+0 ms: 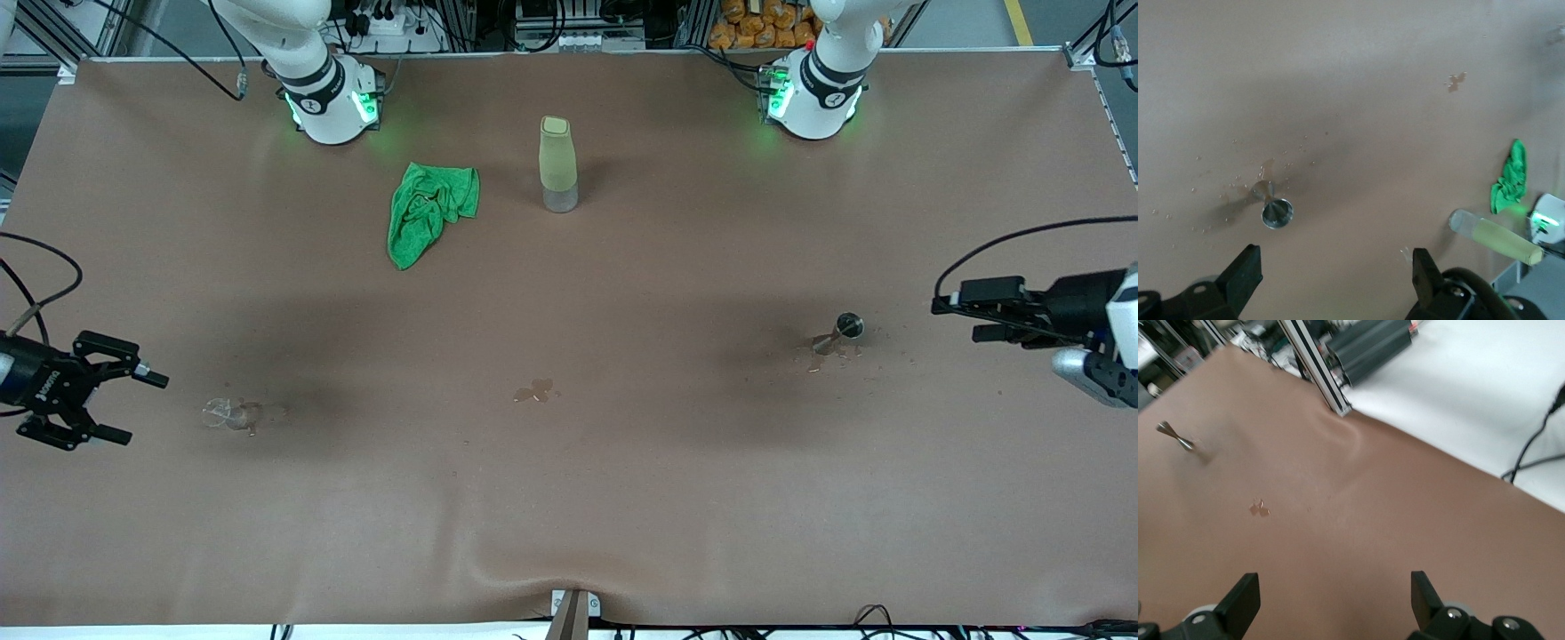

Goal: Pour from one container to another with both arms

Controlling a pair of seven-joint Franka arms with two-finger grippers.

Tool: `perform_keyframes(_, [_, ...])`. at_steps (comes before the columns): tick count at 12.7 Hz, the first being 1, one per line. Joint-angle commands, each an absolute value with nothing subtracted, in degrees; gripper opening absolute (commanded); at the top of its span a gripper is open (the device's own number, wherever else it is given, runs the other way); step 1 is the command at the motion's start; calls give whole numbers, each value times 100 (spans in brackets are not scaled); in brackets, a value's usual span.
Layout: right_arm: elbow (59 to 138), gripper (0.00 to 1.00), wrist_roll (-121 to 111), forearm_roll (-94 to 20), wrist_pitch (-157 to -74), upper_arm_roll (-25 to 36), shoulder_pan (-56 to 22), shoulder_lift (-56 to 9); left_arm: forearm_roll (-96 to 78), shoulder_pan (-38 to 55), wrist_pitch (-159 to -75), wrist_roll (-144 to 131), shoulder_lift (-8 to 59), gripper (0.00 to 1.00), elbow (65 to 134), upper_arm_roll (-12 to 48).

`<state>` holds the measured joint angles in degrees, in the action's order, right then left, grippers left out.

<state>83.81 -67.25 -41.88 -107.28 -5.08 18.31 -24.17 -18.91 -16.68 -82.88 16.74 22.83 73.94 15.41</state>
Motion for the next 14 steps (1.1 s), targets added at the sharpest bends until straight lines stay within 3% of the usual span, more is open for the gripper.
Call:
perform_keyframes(1, [8604,100,-5803,-3500,-10749,374,874,-1856,-1032,-1119,-8279,1092,1934,100,7550,1477])
perform_keyframes(5, [8648,100,-4794,-2413,-10312,800,607,-1460,-47,-328,-8297,711,1426,100,7585,1258])
perform_keyframes(8, [8666,100,-3458,-1400,-9801,765,405,-1013,316,35,-8349,729,1021,100,7760,555])
perform_keyframes(12, [8657,100,-1272,-591,-8598,739,185,-546,369,53,-8402,625,449,100,8279,273])
perform_keyframes(14, [8666,100,-364,-82,-8281,380,149,-274,369,61,-8472,432,230,100,8410,176])
